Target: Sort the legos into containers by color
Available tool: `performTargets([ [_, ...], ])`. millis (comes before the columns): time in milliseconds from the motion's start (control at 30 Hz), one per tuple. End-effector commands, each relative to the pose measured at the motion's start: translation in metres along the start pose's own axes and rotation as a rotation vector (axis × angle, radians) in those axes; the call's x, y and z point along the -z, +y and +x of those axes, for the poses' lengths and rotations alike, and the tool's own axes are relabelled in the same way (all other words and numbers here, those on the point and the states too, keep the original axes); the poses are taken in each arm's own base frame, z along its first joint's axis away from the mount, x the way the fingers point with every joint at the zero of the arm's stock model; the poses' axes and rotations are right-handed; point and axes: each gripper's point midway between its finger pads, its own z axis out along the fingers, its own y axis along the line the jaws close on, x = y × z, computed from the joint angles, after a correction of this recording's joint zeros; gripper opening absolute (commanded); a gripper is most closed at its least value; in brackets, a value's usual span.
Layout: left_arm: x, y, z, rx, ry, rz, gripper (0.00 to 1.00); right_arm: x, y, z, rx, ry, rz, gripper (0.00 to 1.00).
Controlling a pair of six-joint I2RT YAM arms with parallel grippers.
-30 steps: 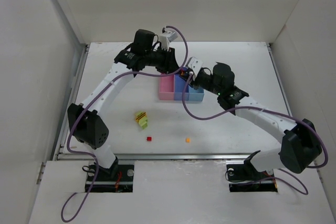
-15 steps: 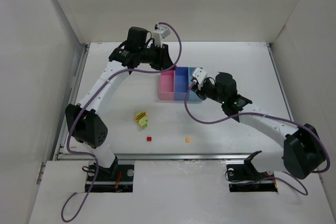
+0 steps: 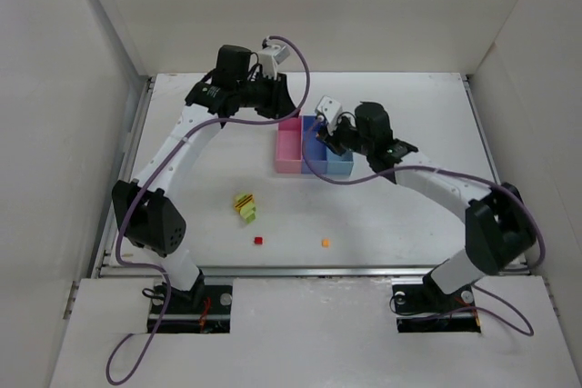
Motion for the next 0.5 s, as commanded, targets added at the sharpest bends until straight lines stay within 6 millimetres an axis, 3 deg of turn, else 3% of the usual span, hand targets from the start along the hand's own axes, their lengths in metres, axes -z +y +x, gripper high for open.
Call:
performTargets([
  [0,0.019,-0.012,-0.022,-0.072,-0.079,-0.022,0.0,-0.034,-0.002,0.01,-0.038,0.056,-0.055,0.0],
  [33,0.023,-0.013,-0.024,-0.087,-0.089,-0.03,0.0,-0.04,0.001,0.017,-0.051,0.084,-0.084,0.0],
  [67,0.021,-0.011,-0.021,-0.082,-0.082,-0.031,0.0,-0.047,-0.004,0.007,-0.049,0.072,-0.088,0.0],
  [133,0.025,-0.012,-0.021,-0.082,-0.085,-0.04,0.0,-0.06,-0.002,0.02,-0.064,0.114,-0.107,0.02],
  [333,0.03,-0.008,-0.019,-0.086,-0.089,-0.06,0.0,-0.069,-0.021,0.024,-0.056,0.147,-0.022,0.13],
  [467,0.03,-0.008,-0.019,-0.086,-0.089,-0.06,0.0,-0.071,-0.023,0.025,-0.055,0.151,-0.014,0.38],
])
